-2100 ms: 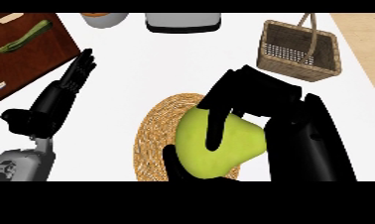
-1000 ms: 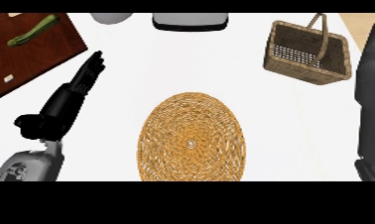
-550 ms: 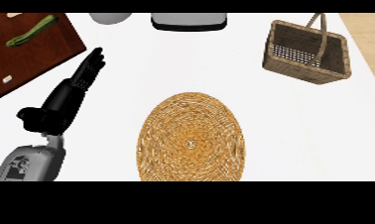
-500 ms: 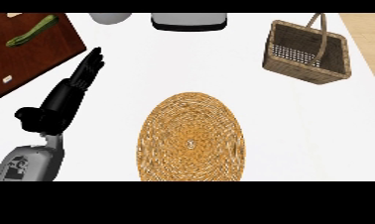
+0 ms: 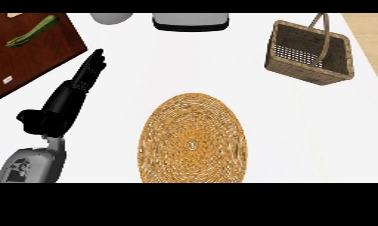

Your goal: Pick the pear from the placemat and place it in the basket

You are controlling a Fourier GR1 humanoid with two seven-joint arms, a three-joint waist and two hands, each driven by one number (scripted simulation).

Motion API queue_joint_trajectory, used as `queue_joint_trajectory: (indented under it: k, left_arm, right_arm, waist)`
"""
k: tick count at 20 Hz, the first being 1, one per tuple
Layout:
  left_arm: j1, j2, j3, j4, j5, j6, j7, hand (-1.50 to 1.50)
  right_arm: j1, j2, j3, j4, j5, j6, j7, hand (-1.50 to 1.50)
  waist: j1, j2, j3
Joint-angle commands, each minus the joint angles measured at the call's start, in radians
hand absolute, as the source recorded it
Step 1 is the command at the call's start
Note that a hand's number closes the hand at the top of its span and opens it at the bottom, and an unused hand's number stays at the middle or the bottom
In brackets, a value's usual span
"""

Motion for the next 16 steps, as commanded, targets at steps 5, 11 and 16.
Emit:
queue_joint_trajectory:
  k: [5, 11, 16]
  left_arm:
    - [0.039, 0.012, 0.032, -0.027, 0.013, -0.052, -0.009, 0.00]
    - [0.029, -0.049, -0.015, -0.091, -0.039, 0.010, 0.057, 0.00]
    - [-0.011, -0.036, 0.024, -0.022, -0.038, -0.026, 0.033, 0.00]
  right_arm:
    - [0.050, -0.052, -0.034, 0.129, 0.011, -0.104, -0.210, 1.50]
    - [0.035, -0.019, -0.115, 0.271, -0.039, -0.280, -0.330, -1.50]
    - [-0.021, -0.075, -0.105, 0.335, -0.066, -0.232, -0.383, -1.50]
  waist:
    - [0.003, 0.000, 0.000]
    - [0.009, 0.001, 0.000]
    - [0.004, 0.001, 0.000]
